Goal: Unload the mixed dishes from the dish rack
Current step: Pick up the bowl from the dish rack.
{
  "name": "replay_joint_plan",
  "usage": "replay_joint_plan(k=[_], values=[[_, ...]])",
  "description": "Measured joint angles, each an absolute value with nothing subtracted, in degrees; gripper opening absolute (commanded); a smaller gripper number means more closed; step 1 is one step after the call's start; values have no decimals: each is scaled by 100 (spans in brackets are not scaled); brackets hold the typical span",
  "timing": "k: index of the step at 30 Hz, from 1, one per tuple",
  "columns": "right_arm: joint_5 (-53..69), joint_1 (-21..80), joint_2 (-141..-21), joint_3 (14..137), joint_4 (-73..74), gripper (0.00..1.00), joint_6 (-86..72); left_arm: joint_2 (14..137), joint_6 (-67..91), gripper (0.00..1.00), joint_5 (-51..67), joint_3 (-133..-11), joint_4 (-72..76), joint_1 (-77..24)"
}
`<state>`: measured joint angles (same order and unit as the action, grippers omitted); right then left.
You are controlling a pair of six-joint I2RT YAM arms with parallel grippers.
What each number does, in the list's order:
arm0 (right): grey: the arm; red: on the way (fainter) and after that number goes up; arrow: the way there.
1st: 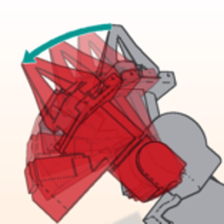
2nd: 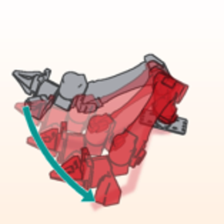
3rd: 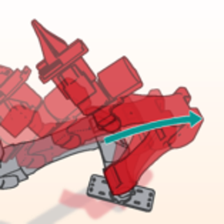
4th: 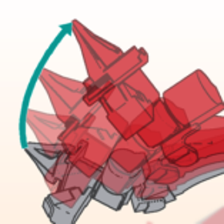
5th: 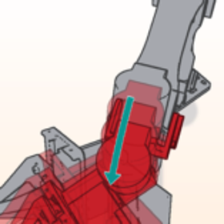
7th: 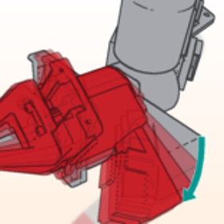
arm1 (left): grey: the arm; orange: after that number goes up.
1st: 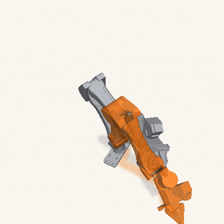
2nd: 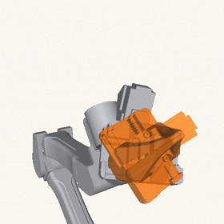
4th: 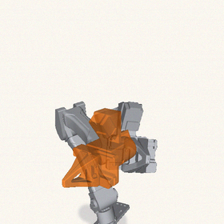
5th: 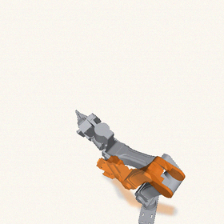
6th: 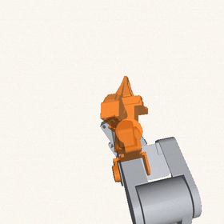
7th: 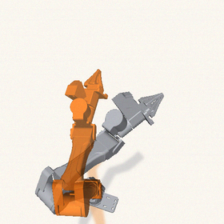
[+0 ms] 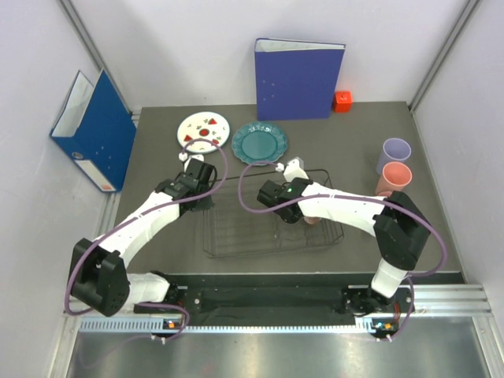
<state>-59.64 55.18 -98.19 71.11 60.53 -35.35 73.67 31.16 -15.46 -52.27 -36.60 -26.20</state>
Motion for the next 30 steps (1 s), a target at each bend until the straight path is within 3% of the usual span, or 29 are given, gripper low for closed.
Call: replay_joint_plan(k=[16, 19, 20, 22, 23, 25, 30], values=[[-6584, 5758, -9762, 8287, 7358, 0, -3802, 7378, 3153, 2, -1505, -5192, -3492, -2617], [-6442, 5839, -9515, 8556, 7177, 0, -3791, 7378, 3218, 23, -1404, -5190, -3422, -2630], [-6401, 5861, -9378, 8613, 7107, 0, -3754, 7378, 3271, 46, -1389, -5190, -3411, -2635], [-6324, 5878, -9094, 8750, 7019, 0, -3669, 7358, 3345, 62, -1339, -5190, -3363, -2635], [-6298, 5878, -8982, 8801, 6984, 0, -3638, 7317, 3426, 84, -1332, -5190, -3336, -2641], [-6265, 5876, -8705, 8943, 6882, 0, -3538, 7175, 3485, 99, -1347, -5190, -3326, -2648], [-6042, 5867, -8167, 9076, 6445, 0, -3260, 6766, 3607, 99, -1557, -5286, -3343, -2657]])
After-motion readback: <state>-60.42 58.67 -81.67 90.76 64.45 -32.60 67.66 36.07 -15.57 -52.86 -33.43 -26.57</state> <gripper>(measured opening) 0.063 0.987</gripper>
